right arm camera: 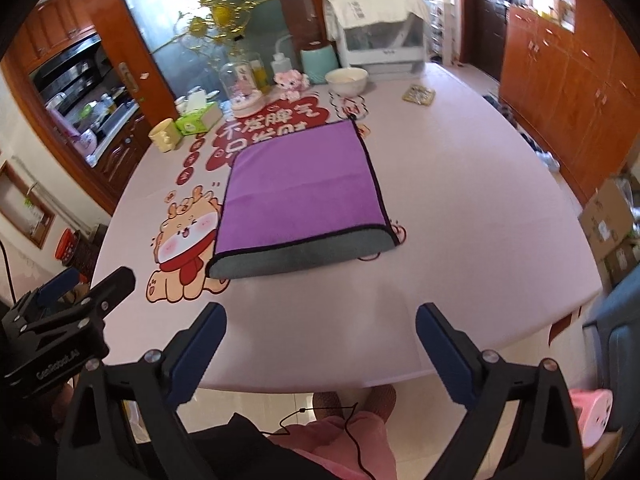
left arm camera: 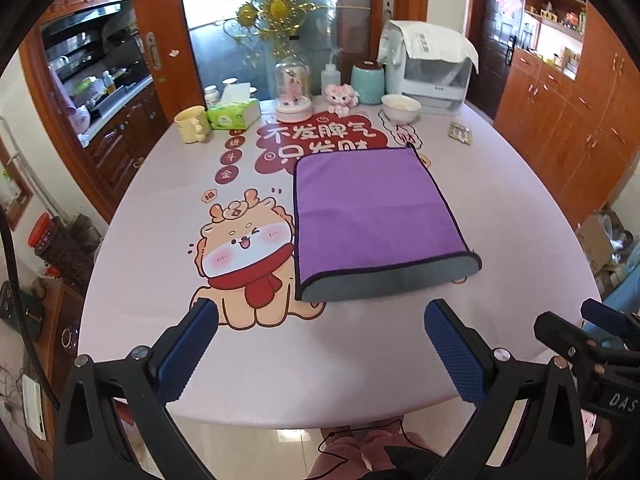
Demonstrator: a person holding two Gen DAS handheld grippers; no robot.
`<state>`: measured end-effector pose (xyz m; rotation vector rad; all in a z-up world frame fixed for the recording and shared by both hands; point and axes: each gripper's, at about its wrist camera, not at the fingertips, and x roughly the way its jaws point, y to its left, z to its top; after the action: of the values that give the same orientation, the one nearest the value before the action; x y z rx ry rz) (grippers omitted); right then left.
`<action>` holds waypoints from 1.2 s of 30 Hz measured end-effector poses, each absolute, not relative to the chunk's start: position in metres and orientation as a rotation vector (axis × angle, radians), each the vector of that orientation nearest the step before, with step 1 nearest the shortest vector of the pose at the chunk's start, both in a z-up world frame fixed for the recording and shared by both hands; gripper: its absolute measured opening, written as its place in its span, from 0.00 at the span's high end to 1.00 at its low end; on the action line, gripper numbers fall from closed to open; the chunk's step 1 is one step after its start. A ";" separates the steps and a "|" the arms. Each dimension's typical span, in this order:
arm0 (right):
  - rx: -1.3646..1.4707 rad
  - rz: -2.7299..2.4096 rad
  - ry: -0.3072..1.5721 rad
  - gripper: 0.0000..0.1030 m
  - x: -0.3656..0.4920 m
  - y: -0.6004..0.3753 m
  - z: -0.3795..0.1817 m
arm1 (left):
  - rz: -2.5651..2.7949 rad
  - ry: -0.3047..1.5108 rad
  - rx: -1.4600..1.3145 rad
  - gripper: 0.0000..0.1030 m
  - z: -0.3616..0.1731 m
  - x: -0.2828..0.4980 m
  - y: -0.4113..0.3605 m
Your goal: Fold towel
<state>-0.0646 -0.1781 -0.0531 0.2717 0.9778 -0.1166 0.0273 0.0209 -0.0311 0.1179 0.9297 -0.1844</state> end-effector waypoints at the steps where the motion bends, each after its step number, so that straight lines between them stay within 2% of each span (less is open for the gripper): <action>1: 0.274 -0.123 0.979 0.08 -0.064 -0.177 -0.056 | -0.189 0.937 0.121 0.01 -0.033 0.029 0.022; 11: 0.287 -0.139 0.965 0.10 -0.059 -0.188 -0.071 | -0.179 0.997 0.158 0.01 -0.052 0.054 0.023; 28: 0.132 -0.002 0.953 0.17 -0.010 -0.218 -0.110 | -0.189 1.106 0.104 0.01 -0.103 0.110 0.022; 36: 0.048 0.096 0.962 0.22 0.017 -0.226 -0.134 | -0.216 1.088 0.106 0.01 -0.128 0.133 0.023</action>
<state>0.0167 -0.2263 -0.1339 0.0481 0.9617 0.0960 0.1326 0.0227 -0.1281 0.1056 1.0879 -0.2161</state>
